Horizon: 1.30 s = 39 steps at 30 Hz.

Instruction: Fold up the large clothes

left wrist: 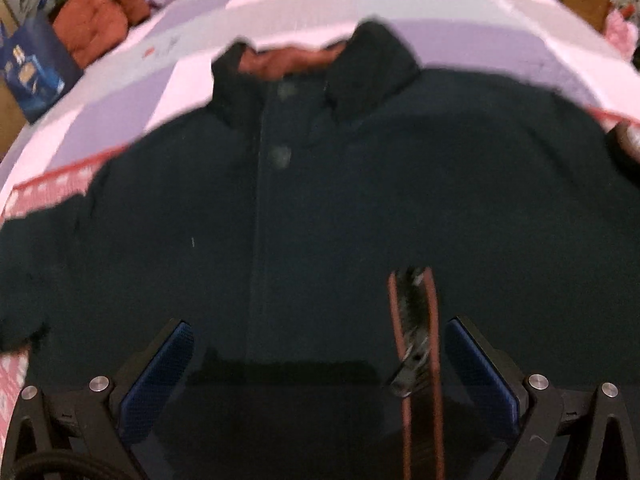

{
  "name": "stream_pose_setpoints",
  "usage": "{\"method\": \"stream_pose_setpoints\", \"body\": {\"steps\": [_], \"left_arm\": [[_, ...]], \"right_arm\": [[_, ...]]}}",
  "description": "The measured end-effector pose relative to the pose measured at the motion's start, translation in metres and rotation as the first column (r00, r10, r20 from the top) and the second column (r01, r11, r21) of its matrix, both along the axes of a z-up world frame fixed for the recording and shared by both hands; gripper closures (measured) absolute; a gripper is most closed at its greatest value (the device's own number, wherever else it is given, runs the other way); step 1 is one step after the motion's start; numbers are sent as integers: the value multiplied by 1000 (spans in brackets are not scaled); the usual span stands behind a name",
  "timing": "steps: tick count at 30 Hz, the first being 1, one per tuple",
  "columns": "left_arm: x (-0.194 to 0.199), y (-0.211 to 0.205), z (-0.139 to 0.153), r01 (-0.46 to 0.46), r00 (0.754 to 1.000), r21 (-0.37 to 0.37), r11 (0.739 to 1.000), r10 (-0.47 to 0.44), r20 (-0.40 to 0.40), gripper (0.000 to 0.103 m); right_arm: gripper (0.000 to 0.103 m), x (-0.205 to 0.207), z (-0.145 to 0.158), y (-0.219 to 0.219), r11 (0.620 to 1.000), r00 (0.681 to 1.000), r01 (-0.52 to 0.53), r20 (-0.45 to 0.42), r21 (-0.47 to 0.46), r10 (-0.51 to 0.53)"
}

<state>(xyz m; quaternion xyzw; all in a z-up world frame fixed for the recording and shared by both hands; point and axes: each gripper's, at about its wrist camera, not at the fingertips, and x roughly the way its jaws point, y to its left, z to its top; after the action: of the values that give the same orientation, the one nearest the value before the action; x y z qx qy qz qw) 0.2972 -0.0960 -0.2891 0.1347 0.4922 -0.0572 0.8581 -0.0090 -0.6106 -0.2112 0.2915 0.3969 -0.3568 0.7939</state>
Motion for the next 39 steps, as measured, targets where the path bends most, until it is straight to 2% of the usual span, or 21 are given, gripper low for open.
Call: {"method": "stream_pose_setpoints", "body": {"steps": [4,6,9,12,17,20,22,23,25,27,29,32,36,39], "left_arm": [[-11,1,-20,3,1000,28,1000,-3,-27,0],[-17,-1,-19,2,1000,28,1000,-2,-7,0],[-18,-2,-20,-4,1000,14,1000,4,-4,0],[-21,-4,-22,-5,1000,1,1000,5,-5,0],[-22,-7,-25,-4,1000,6,1000,4,10,0],[-20,-11,-24,10,999,23,1000,-11,37,0],[-13,-11,-25,14,1000,17,1000,-14,25,0],[-10,-11,-26,12,1000,10,1000,-13,16,0],[-8,-9,-27,13,1000,-2,1000,-13,8,0],[-10,-8,-27,14,1000,-8,1000,-14,7,0],[-12,-7,-27,14,1000,-12,1000,-14,7,0],[-15,-5,-25,18,1000,-17,1000,-18,3,0],[-19,3,-19,21,1000,-27,999,-21,13,0],[-18,16,-18,5,1000,-39,999,-5,3,0]], "right_arm": [[12,-12,-23,-42,986,990,105,77,133,-116],[12,-16,-35,-61,967,976,156,117,199,-182],[12,-14,-53,-84,936,954,186,173,300,-245],[12,-6,-70,-97,909,943,185,192,374,-271],[12,6,-77,-108,900,910,209,261,383,-323],[13,26,-78,-116,906,912,176,282,386,-298],[29,39,-79,-120,912,923,153,273,381,-269],[51,44,-77,-120,918,930,158,257,364,-262],[74,47,-72,-119,928,930,159,266,336,-255],[78,54,-60,-114,953,947,148,238,264,-213],[81,68,-41,-100,986,978,108,167,127,-128],[83,87,-8,-77,997,995,49,92,-56,-44],[85,112,34,-44,972,998,-29,53,-234,43],[85,139,67,-6,921,991,-123,5,-369,134]]}}
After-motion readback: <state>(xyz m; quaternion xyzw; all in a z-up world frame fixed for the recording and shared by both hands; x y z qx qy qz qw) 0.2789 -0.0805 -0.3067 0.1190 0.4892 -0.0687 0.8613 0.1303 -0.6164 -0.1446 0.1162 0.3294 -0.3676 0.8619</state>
